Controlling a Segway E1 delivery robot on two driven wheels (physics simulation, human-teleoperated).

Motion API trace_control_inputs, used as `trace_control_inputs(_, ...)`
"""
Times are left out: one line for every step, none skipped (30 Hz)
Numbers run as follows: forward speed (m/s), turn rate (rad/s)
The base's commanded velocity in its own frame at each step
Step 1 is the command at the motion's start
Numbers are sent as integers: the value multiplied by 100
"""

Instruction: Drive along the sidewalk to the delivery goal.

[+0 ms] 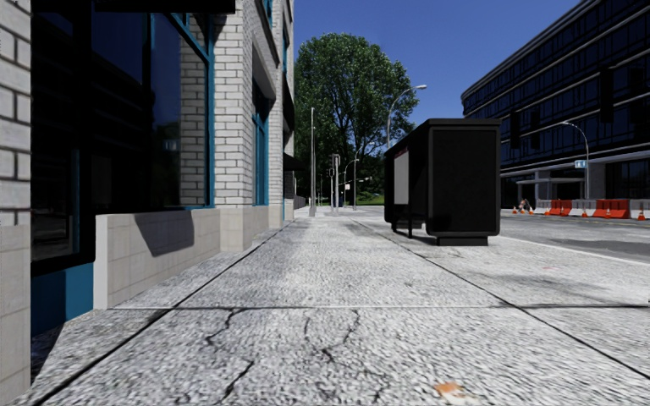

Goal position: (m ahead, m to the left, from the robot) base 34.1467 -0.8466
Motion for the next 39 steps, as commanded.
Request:
trace_control_inputs(200, 13)
trace_control_inputs(200, 14)
trace_control_inputs(200, 14)
trace_control_inputs(200, 14)
trace_control_inputs(200, 14)
trace_control_inputs(200, 15)
trace_control_inputs(200, 15)
trace_control_inputs(200, 15)
trace_control_inputs(200, 16)
trace_control_inputs(200, 16)
trace_control_inputs(200, 16)
trace_control_inputs(200, 16)
trace_control_inputs(200, 16)
trace_control_inputs(200, 16)
trace_control_inputs(200, 16)
trace_control_inputs(200, 16)
trace_control_inputs(200, 16)
trace_control_inputs(200, 17)
trace_control_inputs(200, 17)
trace_control_inputs(200, 18)
trace_control_inputs(200, 18)
trace_control_inputs(200, 18)
trace_control_inputs(200, 18)
trace_control_inputs(200, 18)
trace_control_inputs(200, 18)
trace_control_inputs(200, 18)
trace_control_inputs(200, 18)
trace_control_inputs(200, 5)
trace_control_inputs(200, 0)
trace_control_inputs(200, 0)
trace_control_inputs(200, 0)
trace_control_inputs(200, 0)
trace_control_inputs(200, 0)
trace_control_inputs(200, 0)
trace_control_inputs(200, 0)
trace_control_inputs(200, 0)
trace_control_inputs(200, 0)
trace_control_inputs(200, 0)
trace_control_inputs(200, 0)
